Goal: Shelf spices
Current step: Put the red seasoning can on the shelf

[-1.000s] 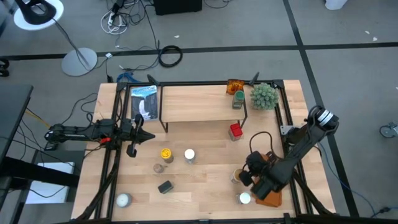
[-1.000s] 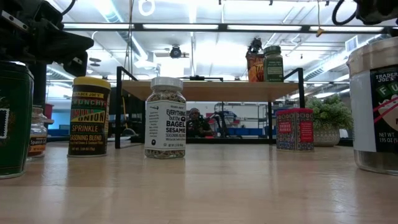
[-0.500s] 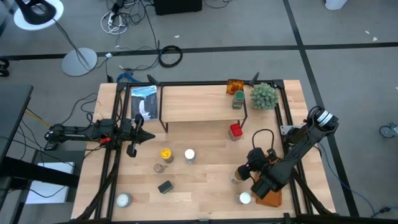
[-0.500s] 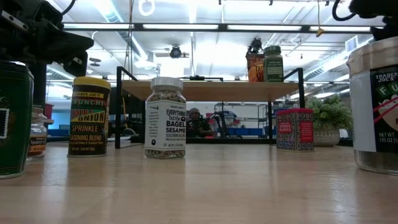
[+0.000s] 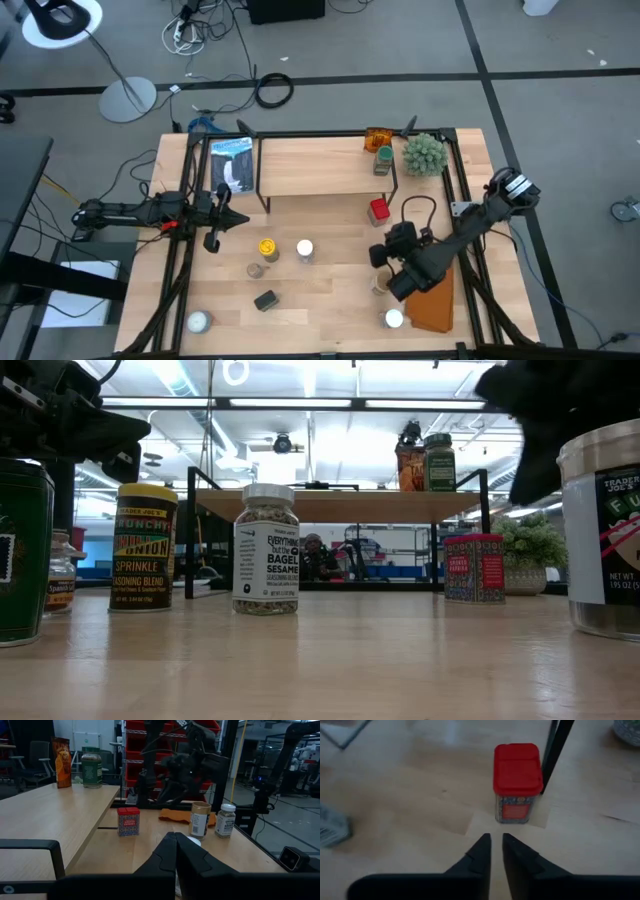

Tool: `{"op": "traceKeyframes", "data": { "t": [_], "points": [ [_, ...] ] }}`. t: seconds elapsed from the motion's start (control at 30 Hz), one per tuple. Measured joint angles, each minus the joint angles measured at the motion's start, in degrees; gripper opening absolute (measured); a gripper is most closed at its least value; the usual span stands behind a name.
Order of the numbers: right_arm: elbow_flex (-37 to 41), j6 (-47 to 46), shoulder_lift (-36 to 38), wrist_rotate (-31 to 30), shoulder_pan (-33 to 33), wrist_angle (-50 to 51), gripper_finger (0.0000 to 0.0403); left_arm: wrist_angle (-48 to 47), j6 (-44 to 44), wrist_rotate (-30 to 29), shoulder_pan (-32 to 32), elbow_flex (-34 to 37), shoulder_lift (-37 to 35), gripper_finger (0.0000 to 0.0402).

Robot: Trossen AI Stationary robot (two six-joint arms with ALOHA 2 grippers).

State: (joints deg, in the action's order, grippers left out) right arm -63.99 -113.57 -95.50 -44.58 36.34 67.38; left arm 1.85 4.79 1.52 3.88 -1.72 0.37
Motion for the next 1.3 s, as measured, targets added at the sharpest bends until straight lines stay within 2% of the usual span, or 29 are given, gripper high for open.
{"op": "traceKeyframes", "data": {
  "t": [0.13, 0.23, 0.37, 0.6, 0.7, 0.83, 1.0, 1.1, 1.3],
  "points": [
    [0.0, 2.03, 0.0, 1.79, -3.56, -1.75, 0.0111, 0.0, -0.01, 0.0, -0.02, 0.0, -0.01, 0.0007],
    [0.0, 5.85, 0.39, 5.25, -6.25, -3.21, 0.016, 0.0, 0.0, 0.0, -0.01, 0.0, -0.01, 0.0007],
    [0.0, 11.28, 1.03, 6.43, -9.5, -4.14, 0.0223, 0.0, 0.0, 0.0, -0.01, 0.0, 0.0, 0.0007],
    [-3.16, 21.69, 1.38, 6.84, -14.71, -4.57, 0.0298, -0.02, 0.01, 0.0, -0.01, 0.0, 0.0, 0.0007],
    [-3.63, 24.94, 1.4, 7.62, -17.32, -4.59, 0.0311, -0.02, -0.01, 0.0, 0.0, 0.0, 0.01, 0.0007],
    [-3.63, 28.14, 1.4, 12.73, -21.21, -4.35, 0.0312, -0.02, -0.01, 0.0, 0.0, 0.0, -0.01, 0.0007],
    [-3.63, 31.64, 1.4, 13.75, -24.53, -4.38, 0.0307, -0.01, 0.0, 0.0, -0.01, 0.0, -0.01, 0.0007],
    [-3.63, 32.83, 1.4, 17.34, -26.17, -4.35, 0.0307, -0.02, -0.01, 0.0, 0.0, 0.0, -0.01, 0.0007],
    [-3.62, 33.76, 1.4, 18.54, -27.24, -4.47, 0.0306, -0.01, -0.01, -0.01, -0.01, 0.0, 0.01, 0.0007]
  ]
}}
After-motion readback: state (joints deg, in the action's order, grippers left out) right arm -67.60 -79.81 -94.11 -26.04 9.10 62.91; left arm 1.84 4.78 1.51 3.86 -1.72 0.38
